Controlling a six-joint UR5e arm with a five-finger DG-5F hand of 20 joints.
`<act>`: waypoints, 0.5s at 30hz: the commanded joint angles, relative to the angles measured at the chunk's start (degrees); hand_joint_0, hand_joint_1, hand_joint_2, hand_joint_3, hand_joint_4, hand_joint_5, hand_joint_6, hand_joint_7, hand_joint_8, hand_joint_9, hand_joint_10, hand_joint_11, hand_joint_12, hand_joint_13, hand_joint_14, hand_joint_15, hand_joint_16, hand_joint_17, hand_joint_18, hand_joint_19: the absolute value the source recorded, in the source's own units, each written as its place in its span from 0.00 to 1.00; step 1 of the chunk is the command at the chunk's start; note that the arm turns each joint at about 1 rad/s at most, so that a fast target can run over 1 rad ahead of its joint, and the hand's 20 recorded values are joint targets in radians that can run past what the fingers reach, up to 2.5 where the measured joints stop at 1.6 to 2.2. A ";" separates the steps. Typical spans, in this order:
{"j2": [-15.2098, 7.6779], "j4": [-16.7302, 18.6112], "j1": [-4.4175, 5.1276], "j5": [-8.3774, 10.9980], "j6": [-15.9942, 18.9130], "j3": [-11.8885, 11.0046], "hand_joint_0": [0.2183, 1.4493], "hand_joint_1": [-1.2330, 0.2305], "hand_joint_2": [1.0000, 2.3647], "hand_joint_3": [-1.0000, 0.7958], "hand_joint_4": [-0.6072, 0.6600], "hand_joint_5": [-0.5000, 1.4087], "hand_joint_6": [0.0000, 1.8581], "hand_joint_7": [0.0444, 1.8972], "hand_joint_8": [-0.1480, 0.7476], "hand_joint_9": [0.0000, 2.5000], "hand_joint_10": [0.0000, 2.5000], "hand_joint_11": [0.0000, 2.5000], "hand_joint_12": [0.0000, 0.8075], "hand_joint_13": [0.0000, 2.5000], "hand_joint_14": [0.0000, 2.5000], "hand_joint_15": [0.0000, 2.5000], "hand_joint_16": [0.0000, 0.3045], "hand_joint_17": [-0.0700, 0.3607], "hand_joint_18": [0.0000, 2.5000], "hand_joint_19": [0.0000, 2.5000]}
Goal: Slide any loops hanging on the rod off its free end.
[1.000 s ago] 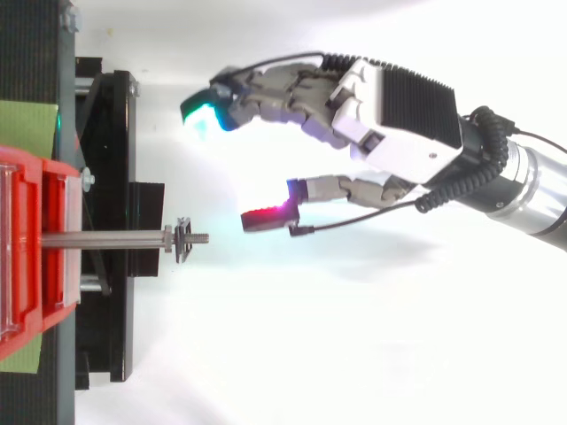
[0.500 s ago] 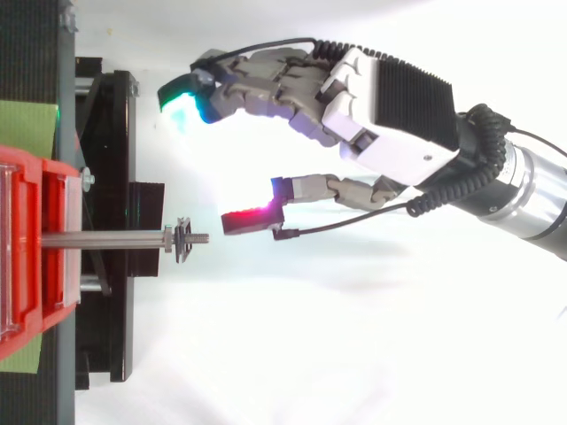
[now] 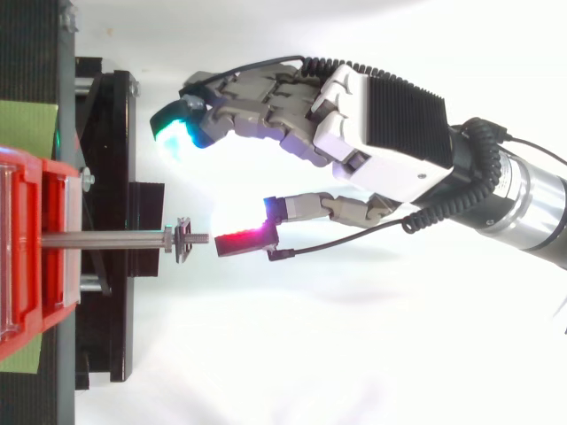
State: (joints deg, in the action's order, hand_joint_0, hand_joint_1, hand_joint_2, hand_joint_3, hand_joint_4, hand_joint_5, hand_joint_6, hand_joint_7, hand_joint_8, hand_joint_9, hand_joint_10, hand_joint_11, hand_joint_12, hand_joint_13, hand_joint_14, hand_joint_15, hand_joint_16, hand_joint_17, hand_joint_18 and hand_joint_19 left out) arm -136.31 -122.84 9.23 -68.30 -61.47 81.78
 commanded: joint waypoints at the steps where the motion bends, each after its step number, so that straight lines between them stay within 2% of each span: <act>1: -0.01 0.15 0.35 0.10 -0.05 -0.05 0.30 0.47 0.00 0.32 0.75 0.15 0.27 0.41 0.50 0.21 0.00 0.00 0.47 0.23 0.00 0.01 0.19 0.47 0.24 0.12; 6: -0.01 -0.21 0.61 0.10 -0.05 -1.19 0.29 0.47 0.00 0.31 0.76 0.15 0.27 0.42 0.50 0.21 0.00 0.00 0.47 0.23 0.00 0.01 0.19 0.47 0.25 0.12; 15: -0.01 0.06 0.97 0.10 -0.23 -1.45 0.29 0.46 0.00 0.31 0.75 0.15 0.27 0.42 0.50 0.21 0.00 0.00 0.47 0.23 0.00 0.01 0.19 0.47 0.25 0.12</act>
State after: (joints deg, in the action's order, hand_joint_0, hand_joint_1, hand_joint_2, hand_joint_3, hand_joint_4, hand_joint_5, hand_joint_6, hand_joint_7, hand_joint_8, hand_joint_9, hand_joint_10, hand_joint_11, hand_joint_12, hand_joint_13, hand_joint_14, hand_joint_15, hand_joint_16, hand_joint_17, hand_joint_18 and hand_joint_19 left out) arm -136.32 -122.82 10.09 -68.20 -61.65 80.43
